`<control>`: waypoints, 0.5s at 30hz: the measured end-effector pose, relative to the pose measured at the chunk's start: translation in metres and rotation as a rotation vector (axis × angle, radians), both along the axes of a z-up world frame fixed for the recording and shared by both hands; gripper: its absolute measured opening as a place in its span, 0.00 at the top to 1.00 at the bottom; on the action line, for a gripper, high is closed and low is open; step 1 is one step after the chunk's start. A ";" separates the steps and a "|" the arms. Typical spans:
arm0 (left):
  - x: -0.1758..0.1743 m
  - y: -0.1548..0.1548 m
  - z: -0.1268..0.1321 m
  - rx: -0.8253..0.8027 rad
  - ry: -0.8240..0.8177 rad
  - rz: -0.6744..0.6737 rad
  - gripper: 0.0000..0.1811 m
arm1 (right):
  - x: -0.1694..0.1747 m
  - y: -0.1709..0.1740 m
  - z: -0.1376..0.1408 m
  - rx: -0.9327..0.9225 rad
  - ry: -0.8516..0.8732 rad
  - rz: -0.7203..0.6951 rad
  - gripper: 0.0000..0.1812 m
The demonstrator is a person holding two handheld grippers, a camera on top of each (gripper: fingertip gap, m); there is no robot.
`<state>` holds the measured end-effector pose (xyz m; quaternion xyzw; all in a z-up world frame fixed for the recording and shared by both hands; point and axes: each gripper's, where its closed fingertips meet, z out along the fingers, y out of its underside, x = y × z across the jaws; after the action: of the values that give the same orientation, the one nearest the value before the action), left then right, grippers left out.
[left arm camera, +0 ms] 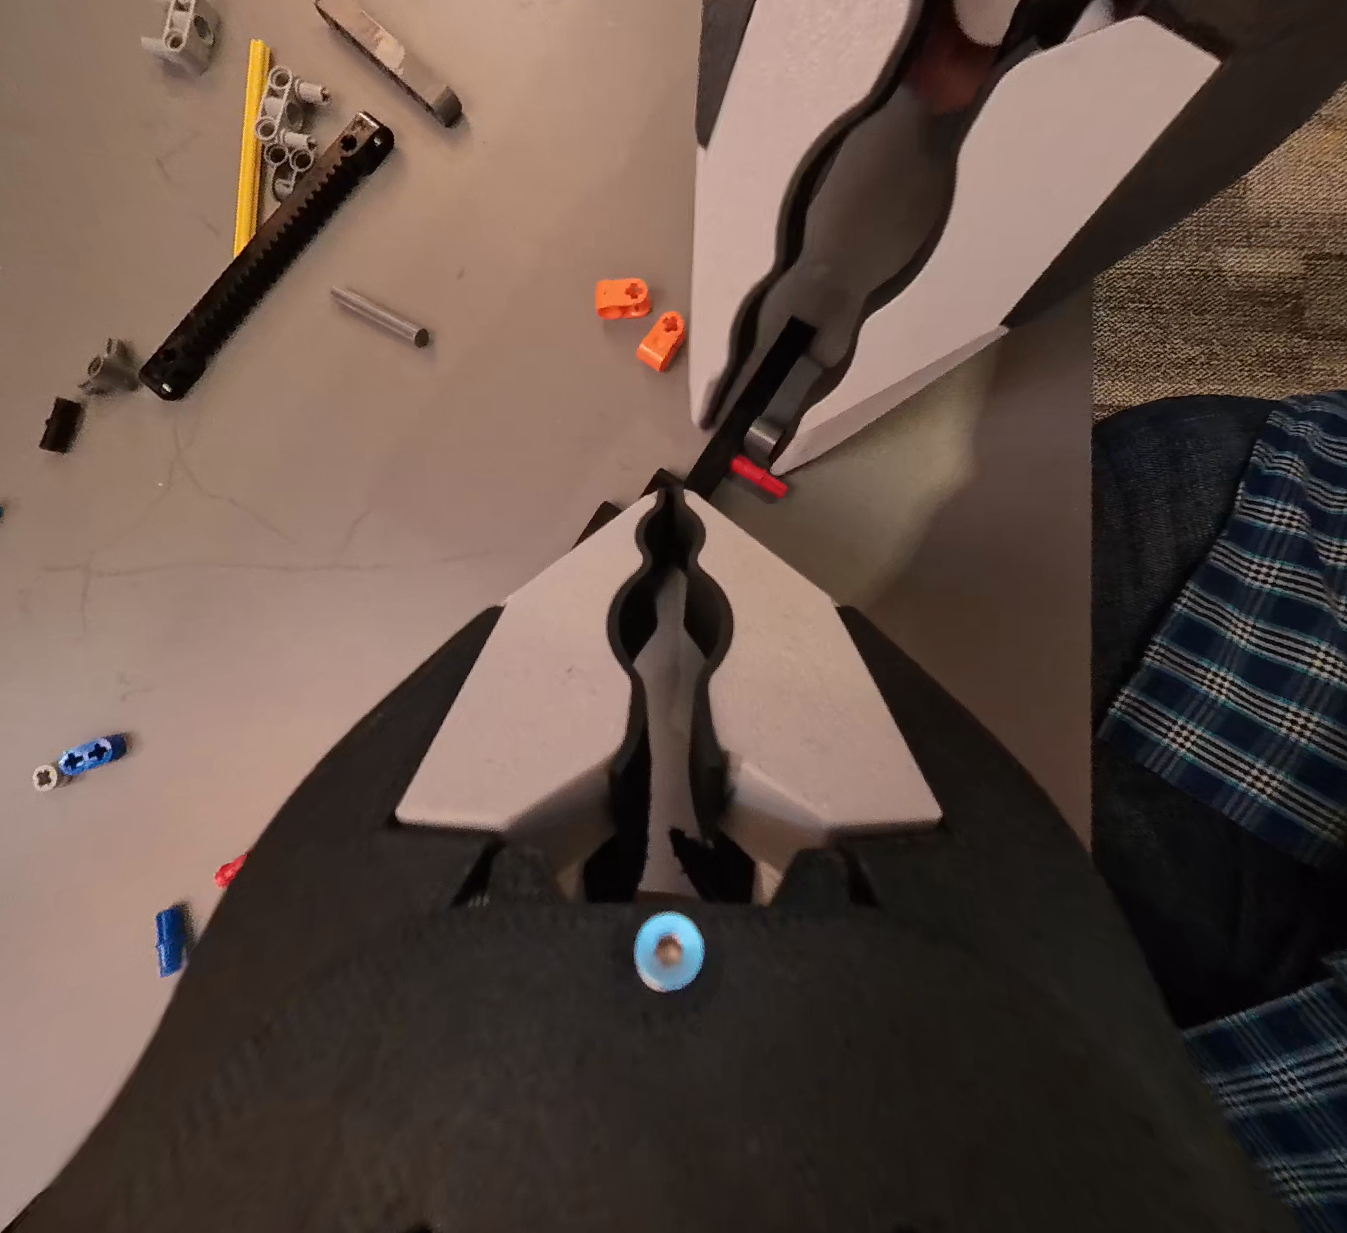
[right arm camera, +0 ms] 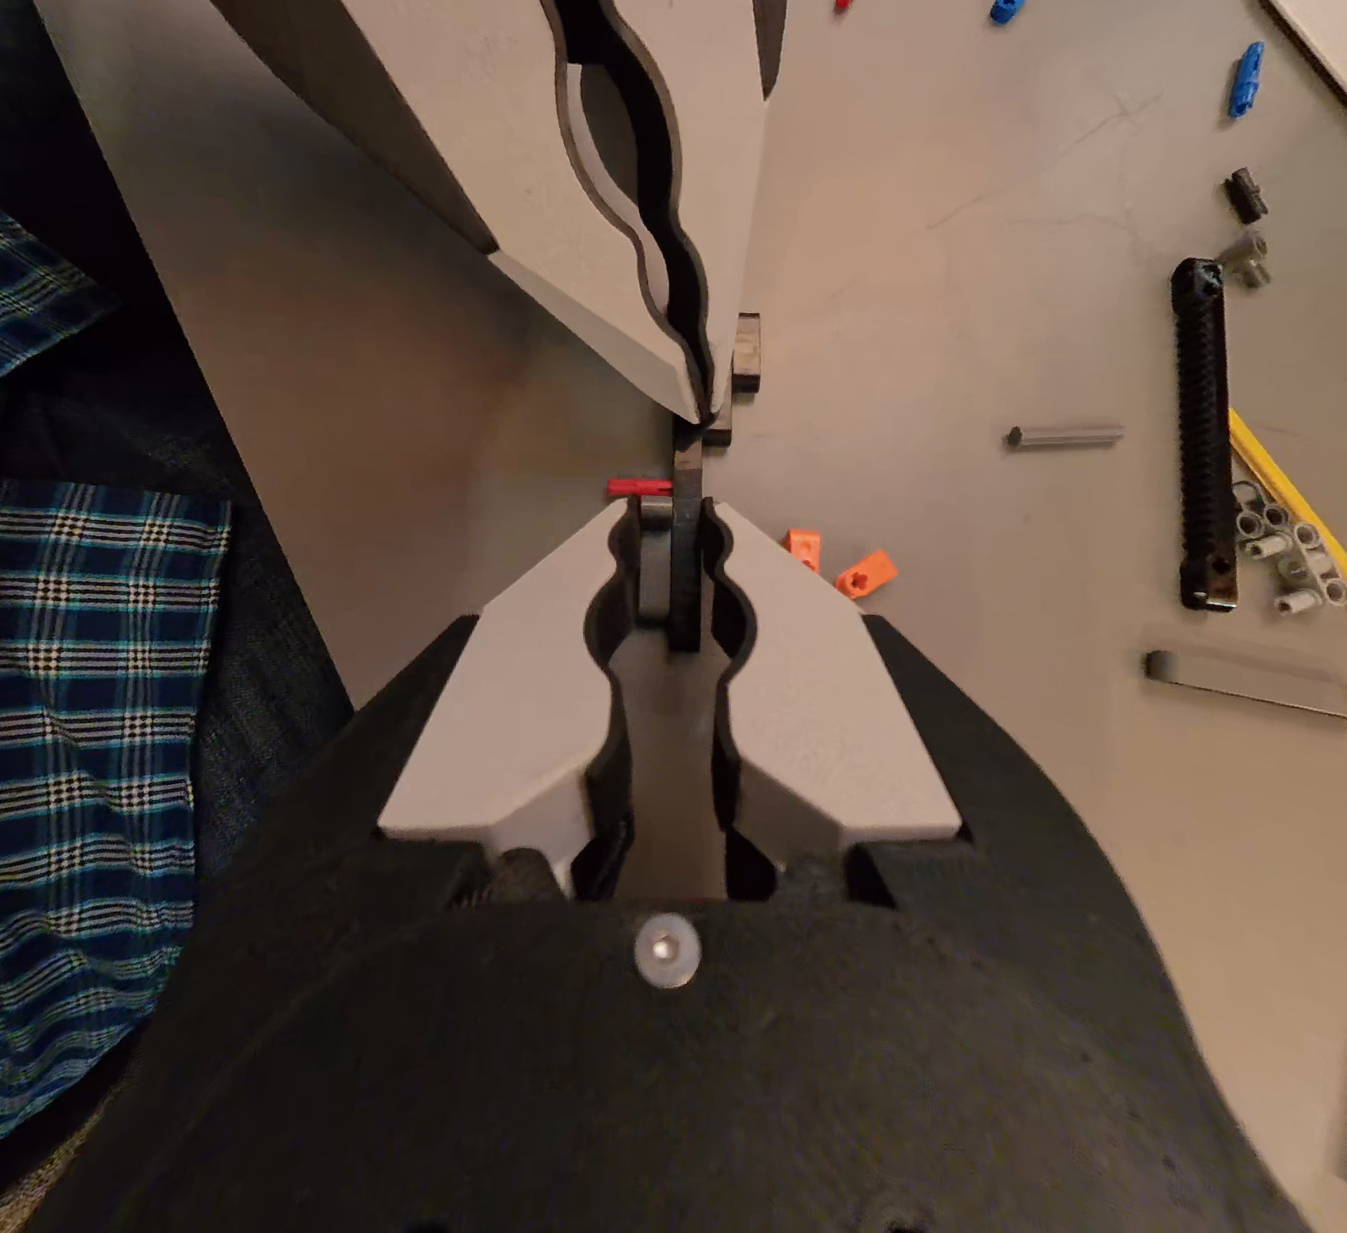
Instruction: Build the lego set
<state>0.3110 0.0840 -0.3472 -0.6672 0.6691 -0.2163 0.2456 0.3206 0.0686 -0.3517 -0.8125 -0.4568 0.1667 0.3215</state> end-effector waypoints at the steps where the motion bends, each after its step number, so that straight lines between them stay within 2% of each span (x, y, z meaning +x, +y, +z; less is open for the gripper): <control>1: 0.000 0.000 0.000 -0.005 -0.001 0.007 1.00 | 0.001 0.001 0.000 -0.008 0.005 -0.016 0.90; 2: 0.000 0.000 0.000 0.000 -0.002 0.008 1.00 | 0.000 0.000 0.000 -0.022 0.010 -0.024 0.84; 4: 0.000 0.000 0.000 0.000 -0.002 0.017 1.00 | -0.004 -0.004 0.002 -0.033 0.014 -0.023 0.79; 8: 0.000 0.000 0.000 -0.001 0.002 0.023 1.00 | -0.007 -0.003 0.000 -0.014 -0.006 -0.064 0.87; 15: 0.000 -0.004 0.000 -0.021 -0.006 0.019 1.00 | -0.006 -0.003 0.000 0.009 0.002 -0.075 0.87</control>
<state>0.3113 0.0798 -0.3473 -0.6754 0.6597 -0.2230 0.2428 0.3142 0.0651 -0.3521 -0.8274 -0.4263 0.1534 0.3317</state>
